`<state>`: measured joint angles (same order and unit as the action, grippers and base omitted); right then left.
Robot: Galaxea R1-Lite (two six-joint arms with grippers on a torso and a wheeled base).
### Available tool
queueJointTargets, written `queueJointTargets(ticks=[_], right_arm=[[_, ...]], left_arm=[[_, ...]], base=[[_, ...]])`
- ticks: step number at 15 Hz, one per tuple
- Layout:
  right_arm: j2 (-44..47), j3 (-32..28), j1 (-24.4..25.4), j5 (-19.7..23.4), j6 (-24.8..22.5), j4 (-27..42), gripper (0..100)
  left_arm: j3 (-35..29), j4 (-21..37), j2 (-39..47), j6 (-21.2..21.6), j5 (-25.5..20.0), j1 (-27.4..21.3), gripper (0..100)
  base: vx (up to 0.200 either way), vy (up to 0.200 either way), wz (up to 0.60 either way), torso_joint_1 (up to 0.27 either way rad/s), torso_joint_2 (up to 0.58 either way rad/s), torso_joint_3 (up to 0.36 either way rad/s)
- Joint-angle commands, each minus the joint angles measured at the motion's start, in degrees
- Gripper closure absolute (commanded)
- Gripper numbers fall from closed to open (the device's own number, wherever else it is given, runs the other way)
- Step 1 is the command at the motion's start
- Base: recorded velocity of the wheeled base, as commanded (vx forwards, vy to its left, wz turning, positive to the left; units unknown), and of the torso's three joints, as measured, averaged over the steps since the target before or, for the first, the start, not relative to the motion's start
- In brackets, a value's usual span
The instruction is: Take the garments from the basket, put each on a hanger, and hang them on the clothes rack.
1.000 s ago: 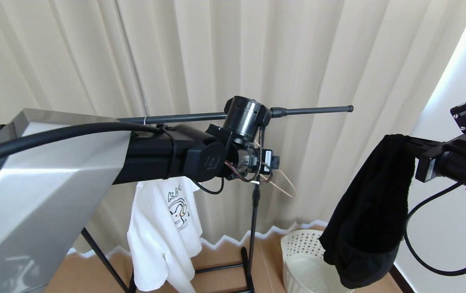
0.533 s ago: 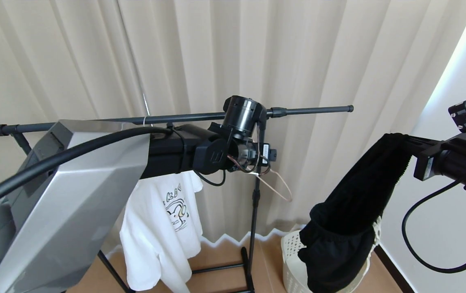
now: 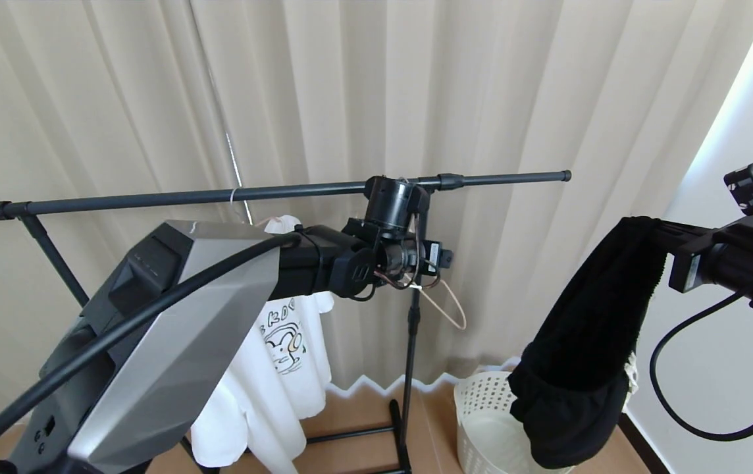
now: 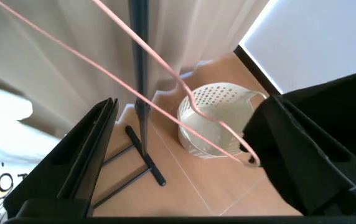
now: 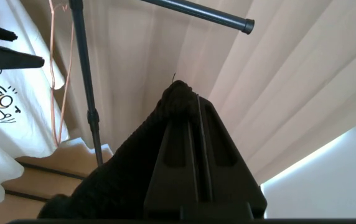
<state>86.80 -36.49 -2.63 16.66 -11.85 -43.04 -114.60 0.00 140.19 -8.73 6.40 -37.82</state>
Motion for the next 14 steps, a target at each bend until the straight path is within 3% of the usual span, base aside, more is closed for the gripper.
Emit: queueJointTargets(ticks=[1,4,8,14], right_arm=[[0.13,0.01,0.00,0.03,-0.02,-0.02,100],[0.21,0.01,0.00,-0.05,-0.02,-0.02,100],[0.21,0.01,0.00,0.03,-0.02,-0.02,100],[0.21,0.19,0.08,0.03,-0.02,-0.02,100]], left_arm=[[0.01,-1.58,2.81,1.35,0.02,0.46,0],[0.01,-5.27,4.83,1.87,0.02,0.64,0],[0.01,-4.92,5.62,2.75,1.16,0.55,0],[0.01,-1.93,5.09,3.89,8.01,0.81,0]], base=[[0.000,0.000,0.00,0.000,0.00,0.000],[0.000,0.000,0.00,0.000,0.00,0.000],[0.000,0.000,0.00,0.000,0.00,0.000],[0.000,0.000,0.00,0.000,0.00,0.000]])
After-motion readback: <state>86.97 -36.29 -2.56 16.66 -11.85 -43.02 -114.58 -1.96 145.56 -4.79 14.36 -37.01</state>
